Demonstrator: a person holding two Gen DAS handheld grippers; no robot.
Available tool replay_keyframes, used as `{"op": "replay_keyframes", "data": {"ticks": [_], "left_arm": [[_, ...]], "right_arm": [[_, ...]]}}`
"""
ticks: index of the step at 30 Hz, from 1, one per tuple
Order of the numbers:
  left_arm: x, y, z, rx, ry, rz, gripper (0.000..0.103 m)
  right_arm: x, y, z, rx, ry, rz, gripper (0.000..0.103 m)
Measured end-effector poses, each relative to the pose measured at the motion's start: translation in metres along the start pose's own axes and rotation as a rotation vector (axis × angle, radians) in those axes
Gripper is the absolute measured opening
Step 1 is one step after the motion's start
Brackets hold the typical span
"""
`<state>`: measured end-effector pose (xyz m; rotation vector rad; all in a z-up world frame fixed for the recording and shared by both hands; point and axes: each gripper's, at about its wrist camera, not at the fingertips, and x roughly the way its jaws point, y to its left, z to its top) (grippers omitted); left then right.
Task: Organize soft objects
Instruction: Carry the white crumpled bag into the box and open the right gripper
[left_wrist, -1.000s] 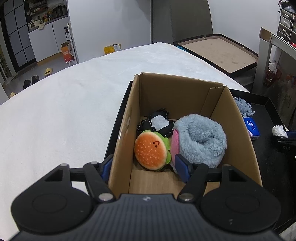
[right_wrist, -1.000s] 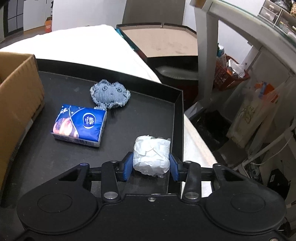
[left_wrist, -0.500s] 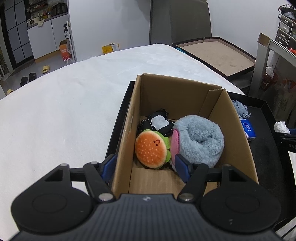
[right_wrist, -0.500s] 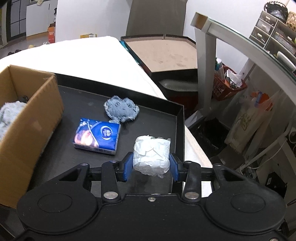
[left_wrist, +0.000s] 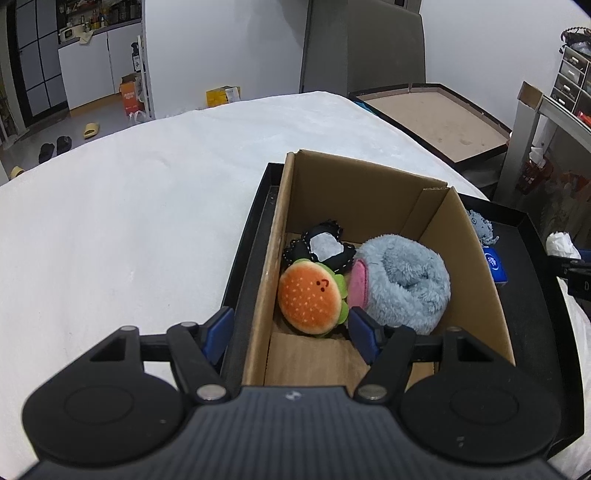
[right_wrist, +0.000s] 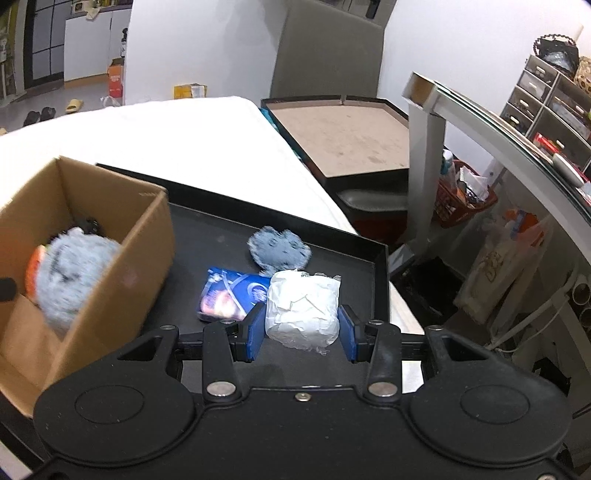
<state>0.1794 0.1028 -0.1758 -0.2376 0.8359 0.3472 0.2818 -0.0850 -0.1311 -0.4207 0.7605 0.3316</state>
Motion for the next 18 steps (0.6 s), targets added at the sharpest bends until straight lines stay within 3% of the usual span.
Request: {"op": "replay_keyframes", "data": {"ticks": [5, 18], "left_arm": [[-0.003, 0.006, -0.001, -0.008, -0.011, -0.014, 0.059], [-0.002, 0.025, 0.001, -0.068, -0.001, -0.053, 0.016]], "right_arm": [[-0.01, 0.012, 0.01, 0.013, -0.013, 0.023, 0.041], [-0.03, 0.058, 0.041, -0.053, -0.067, 0.06, 0.041]]}}
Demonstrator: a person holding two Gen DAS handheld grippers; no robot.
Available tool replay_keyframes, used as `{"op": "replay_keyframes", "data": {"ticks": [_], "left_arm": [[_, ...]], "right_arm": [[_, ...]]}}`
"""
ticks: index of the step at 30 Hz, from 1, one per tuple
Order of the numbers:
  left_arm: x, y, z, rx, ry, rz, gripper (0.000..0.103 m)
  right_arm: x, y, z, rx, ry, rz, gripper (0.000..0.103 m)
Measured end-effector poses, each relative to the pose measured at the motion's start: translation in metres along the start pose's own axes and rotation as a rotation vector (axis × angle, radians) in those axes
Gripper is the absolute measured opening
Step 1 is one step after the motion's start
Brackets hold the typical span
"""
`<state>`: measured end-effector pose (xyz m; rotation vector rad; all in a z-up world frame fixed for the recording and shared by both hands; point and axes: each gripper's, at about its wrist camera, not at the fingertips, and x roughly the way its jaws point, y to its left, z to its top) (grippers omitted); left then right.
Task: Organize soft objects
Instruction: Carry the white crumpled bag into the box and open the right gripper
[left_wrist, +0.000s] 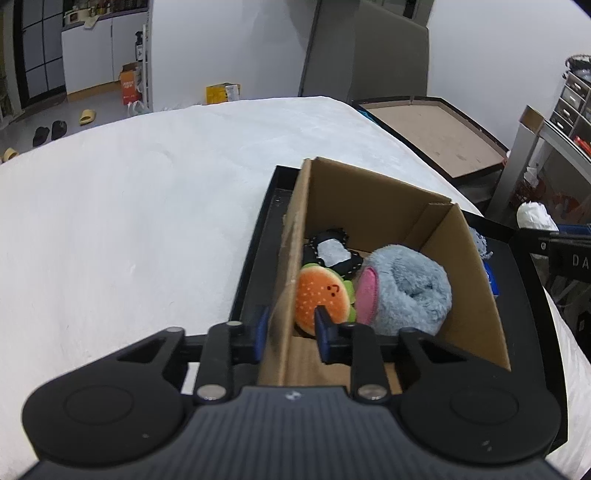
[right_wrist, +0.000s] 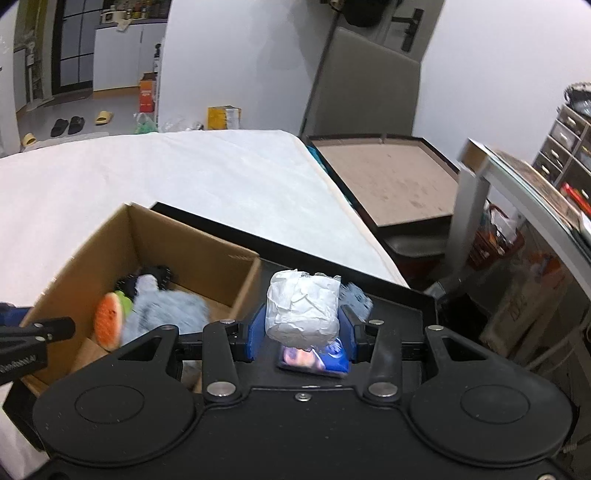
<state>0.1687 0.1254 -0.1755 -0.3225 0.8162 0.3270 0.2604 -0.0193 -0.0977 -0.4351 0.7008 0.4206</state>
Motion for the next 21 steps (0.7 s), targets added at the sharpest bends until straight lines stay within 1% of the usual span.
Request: {"op": "replay_keyframes", "data": {"ticks": [1, 6, 16, 17, 18, 19, 20, 21], "left_arm": [[0.001, 0.002, 0.0, -0.007, 0.006, -0.004, 0.013], [0.001, 0.007, 0.001, -0.023, 0.008, -0.021, 0.013], [0.003, 0.013, 0.001, -0.046, 0.014, -0.042, 0.013], [0.003, 0.013, 0.001, -0.048, 0.014, -0.044, 0.013], [0.003, 0.013, 0.001, -0.049, 0.015, -0.045, 0.013], [0.003, 0.013, 0.001, -0.049, 0.015, -0.046, 0.014], [0.003, 0.013, 0.001, -0.05, 0.016, -0.047, 0.014], [0.003, 0.013, 0.002, -0.052, 0.018, -0.049, 0.014]], "right_arm": [[0.0, 0.004, 0.002, -0.005, -0.003, 0.003, 0.041], [0.0, 0.022, 0.012, -0.033, -0.011, 0.019, 0.041], [0.009, 0.046, 0.025, -0.067, -0.013, 0.038, 0.041], [0.009, 0.048, 0.027, -0.072, -0.02, 0.042, 0.044], [0.009, 0.05, 0.028, -0.076, -0.03, 0.04, 0.056], [0.009, 0.052, 0.03, -0.08, -0.033, 0.03, 0.06], [0.009, 0.053, 0.031, -0.082, -0.039, 0.021, 0.067], [0.008, 0.052, 0.031, -0.082, -0.044, 0.014, 0.069]]}}
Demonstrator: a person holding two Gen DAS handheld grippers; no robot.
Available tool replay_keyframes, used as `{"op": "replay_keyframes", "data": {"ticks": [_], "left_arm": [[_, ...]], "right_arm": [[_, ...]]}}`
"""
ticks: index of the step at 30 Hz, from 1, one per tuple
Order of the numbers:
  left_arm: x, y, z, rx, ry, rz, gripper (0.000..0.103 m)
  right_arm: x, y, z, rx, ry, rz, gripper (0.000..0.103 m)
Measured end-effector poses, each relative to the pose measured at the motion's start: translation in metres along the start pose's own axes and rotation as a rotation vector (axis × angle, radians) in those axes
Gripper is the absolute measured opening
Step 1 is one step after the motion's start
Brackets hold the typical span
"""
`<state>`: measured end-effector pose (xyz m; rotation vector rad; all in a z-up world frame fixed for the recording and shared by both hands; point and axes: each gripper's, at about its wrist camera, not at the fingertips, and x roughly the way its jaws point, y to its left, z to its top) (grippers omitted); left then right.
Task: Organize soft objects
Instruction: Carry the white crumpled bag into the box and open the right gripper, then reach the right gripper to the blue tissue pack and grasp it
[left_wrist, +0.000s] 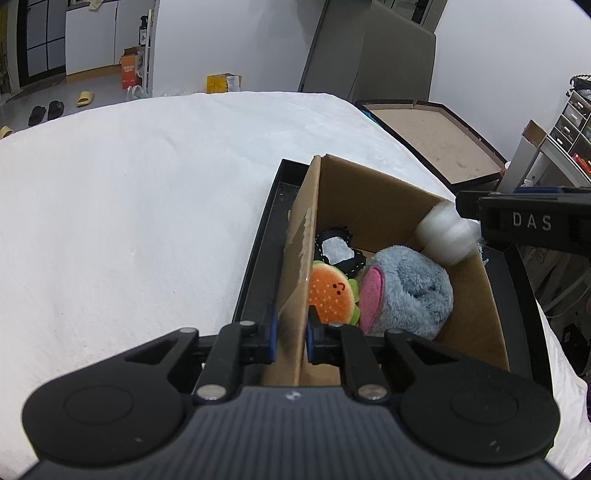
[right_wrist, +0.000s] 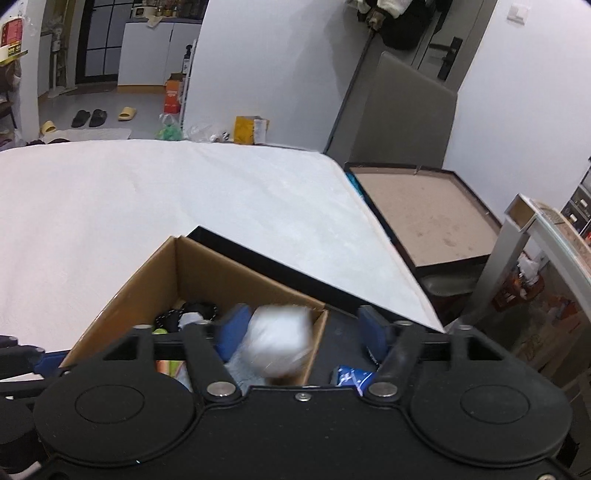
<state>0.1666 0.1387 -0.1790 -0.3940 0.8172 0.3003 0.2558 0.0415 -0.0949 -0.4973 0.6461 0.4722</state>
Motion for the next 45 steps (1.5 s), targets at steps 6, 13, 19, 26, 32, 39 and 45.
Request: {"op": "replay_keyframes", "data": {"ticks": [6, 13, 19, 26, 32, 39, 45], "left_arm": [[0.001, 0.0, 0.001, -0.001, 0.005, 0.0, 0.014], [-0.001, -0.001, 0.001, -0.003, 0.005, -0.006, 0.014], [-0.005, -0.006, 0.001, 0.019, -0.018, 0.016, 0.017], [-0.005, -0.012, 0.002, 0.035, -0.012, 0.053, 0.025], [-0.002, -0.02, 0.001, 0.077, -0.018, 0.1, 0.041], [-0.001, -0.029, -0.001, 0.12, -0.026, 0.142, 0.052], [0.001, -0.035, 0.0, 0.14, -0.027, 0.165, 0.055]], "right_arm": [[0.002, -0.009, -0.01, 0.018, 0.03, -0.016, 0.069], [0.001, -0.018, -0.026, 0.028, 0.062, -0.027, 0.069], [-0.002, -0.029, -0.036, 0.054, 0.066, -0.018, 0.074], [-0.002, -0.047, -0.041, 0.076, 0.057, 0.005, 0.081], [0.002, -0.066, -0.047, 0.115, 0.036, 0.031, 0.092], [0.014, -0.076, -0.058, 0.113, 0.048, 0.08, 0.094], [0.033, -0.085, -0.072, 0.145, 0.074, 0.084, 0.094]]}}
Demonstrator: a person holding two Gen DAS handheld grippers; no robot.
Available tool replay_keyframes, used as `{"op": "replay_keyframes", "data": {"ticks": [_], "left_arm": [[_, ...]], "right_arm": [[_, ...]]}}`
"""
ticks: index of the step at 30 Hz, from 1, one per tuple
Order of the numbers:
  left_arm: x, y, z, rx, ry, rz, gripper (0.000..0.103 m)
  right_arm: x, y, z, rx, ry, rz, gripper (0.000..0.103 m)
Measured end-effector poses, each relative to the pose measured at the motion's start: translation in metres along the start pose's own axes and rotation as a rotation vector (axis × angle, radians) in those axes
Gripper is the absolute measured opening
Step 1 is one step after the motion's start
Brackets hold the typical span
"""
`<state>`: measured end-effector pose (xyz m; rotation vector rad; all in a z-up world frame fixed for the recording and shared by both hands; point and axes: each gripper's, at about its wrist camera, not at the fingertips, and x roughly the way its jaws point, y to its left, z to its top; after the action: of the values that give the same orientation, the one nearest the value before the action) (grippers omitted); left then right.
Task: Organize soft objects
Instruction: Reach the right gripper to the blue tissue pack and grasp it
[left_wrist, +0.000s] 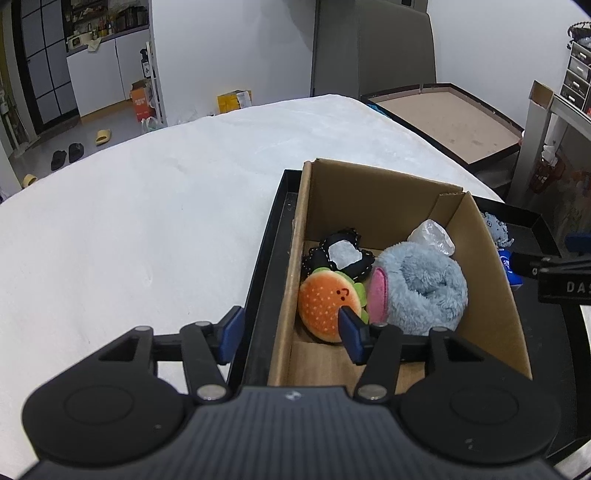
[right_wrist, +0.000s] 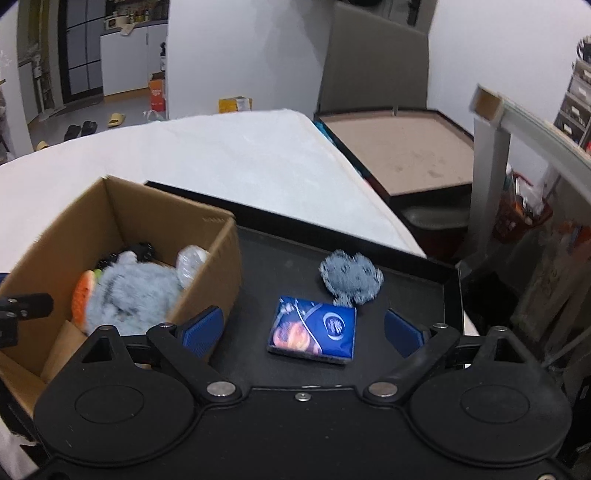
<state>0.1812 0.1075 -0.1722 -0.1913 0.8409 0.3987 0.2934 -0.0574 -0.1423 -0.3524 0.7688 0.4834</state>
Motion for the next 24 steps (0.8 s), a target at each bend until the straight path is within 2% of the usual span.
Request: {"op": "replay_keyframes", "data": {"ticks": [7, 21, 23, 24], "left_arm": [[0.004, -0.009, -0.002, 0.01, 0.003, 0.028, 0.06], [0.015, -0.024, -0.001, 0.036, 0.008, 0.067, 0.061], [0.014, -0.026, -0.001, 0.04, 0.009, 0.069, 0.061], [0.013, -0.027, -0.001, 0.043, 0.008, 0.068, 0.061]], "right_arm": [[0.025, -0.016, -0.013, 0.056, 0.031, 0.018, 0.092], [0.059, -0.017, -0.021, 0.068, 0.039, 0.065, 0.086], [0.063, -0.017, -0.021, 0.068, 0.047, 0.064, 0.08], [0.065, -0.018, -0.022, 0.072, 0.057, 0.063, 0.072]]}}
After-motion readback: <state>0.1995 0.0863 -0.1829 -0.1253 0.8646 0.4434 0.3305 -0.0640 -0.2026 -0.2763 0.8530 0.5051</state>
